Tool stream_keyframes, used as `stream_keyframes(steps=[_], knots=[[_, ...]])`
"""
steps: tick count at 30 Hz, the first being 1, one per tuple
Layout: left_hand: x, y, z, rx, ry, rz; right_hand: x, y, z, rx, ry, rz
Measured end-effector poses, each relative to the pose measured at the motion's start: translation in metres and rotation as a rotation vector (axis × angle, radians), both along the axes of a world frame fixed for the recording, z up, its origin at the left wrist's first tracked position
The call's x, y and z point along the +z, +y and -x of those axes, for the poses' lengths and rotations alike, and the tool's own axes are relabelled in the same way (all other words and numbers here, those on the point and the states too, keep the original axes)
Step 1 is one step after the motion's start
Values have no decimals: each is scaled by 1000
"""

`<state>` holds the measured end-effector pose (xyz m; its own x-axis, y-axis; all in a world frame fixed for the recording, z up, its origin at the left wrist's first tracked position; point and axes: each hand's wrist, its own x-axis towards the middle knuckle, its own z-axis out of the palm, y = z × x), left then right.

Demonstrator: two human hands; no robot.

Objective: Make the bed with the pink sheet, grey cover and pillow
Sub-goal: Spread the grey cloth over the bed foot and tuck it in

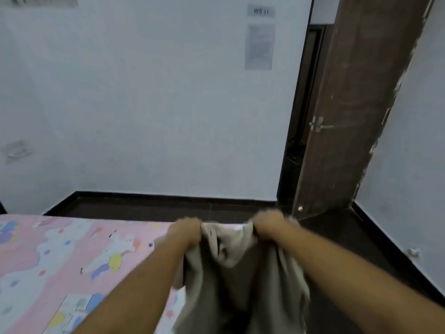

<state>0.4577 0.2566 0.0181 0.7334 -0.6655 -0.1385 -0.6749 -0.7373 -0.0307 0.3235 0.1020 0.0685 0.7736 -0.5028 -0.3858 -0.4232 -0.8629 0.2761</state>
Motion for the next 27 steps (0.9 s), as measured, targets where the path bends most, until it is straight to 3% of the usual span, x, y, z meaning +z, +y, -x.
stream_keyframes(steps=[5,7,9,10,12,14,18,22,27], knots=[[280,-35,-44,264,-231,1158,277,-41,-55,182,-1110,500],[389,-29,-25,225,-305,1621,383,-31,-43,332,-1533,847],[455,-18,-3,91,-375,1821,450,-20,-18,334,-1773,995],[466,-11,3,39,-476,1749,466,-19,-9,308,-1794,988],[466,2,5,-22,-752,1347,473,-23,8,261,-1675,960],[448,9,-1,-53,-898,984,449,-33,21,209,-1497,940],[402,5,-9,-120,-953,813,367,-50,29,178,-1385,712],[316,-6,-19,-203,-750,604,261,-57,36,55,-1256,477],[78,22,-4,-379,-138,263,49,-32,78,-176,-676,-101]])
